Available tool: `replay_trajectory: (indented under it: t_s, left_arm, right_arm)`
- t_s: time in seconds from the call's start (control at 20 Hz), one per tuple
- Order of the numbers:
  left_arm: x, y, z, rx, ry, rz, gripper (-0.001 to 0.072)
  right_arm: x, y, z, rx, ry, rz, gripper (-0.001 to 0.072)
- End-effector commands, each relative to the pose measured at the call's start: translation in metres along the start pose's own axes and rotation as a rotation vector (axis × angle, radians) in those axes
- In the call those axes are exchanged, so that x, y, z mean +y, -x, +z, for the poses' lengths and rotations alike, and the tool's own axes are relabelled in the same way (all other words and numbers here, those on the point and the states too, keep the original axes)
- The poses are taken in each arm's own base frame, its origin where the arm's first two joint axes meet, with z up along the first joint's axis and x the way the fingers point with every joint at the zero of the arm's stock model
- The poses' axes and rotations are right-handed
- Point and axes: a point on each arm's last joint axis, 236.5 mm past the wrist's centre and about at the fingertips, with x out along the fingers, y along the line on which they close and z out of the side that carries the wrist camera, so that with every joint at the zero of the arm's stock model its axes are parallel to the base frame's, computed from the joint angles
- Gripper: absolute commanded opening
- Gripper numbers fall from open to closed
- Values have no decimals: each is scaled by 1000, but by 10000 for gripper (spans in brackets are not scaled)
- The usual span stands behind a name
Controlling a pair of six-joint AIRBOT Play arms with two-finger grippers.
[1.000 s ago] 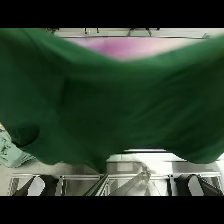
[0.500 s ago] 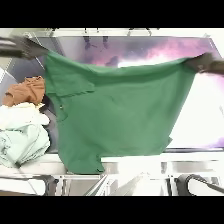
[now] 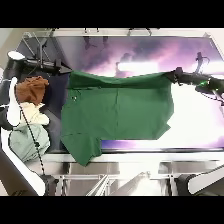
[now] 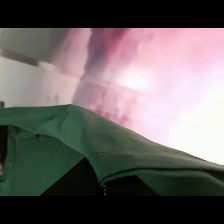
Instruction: Fold the shirts.
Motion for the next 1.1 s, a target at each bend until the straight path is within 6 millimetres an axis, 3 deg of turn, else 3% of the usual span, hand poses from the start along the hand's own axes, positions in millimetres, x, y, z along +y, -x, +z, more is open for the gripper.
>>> replay_trajectory:
  t_s: [0.0, 0.2, 0.65, 0.7, 0.75, 0.8, 0.85, 1.05]
  left_arm:
    - [10, -14, -48, 167, 52, -16, 20]
    - [13, -17, -90, 328, 112, 3, 20]
    - [17, 4, -99, 356, 247, -8, 18]
    - [15, 3, -100, 360, 245, -10, 20]
    - [12, 0, -101, 372, 240, -14, 26]
    - [11, 1, -103, 381, 241, -19, 215]
    - [8, 2, -106, 396, 245, -27, 292]
    - [-1, 30, -115, 461, 306, -53, 292]
  right_arm:
    - [-31, 8, -27, 128, -20, -42, 14]
    - [-61, 40, -63, 291, -66, -120, 15]
    - [-66, 44, -75, 344, -51, -140, 16]
    - [-68, 45, -77, 351, -49, -151, 55]
    - [-70, 46, -78, 359, -55, -162, 234]
    - [-74, 48, -81, 372, -69, -181, 387]
    - [-76, 53, -86, 397, -81, -202, 391]
    - [-75, 102, -108, 532, -145, -263, 384]
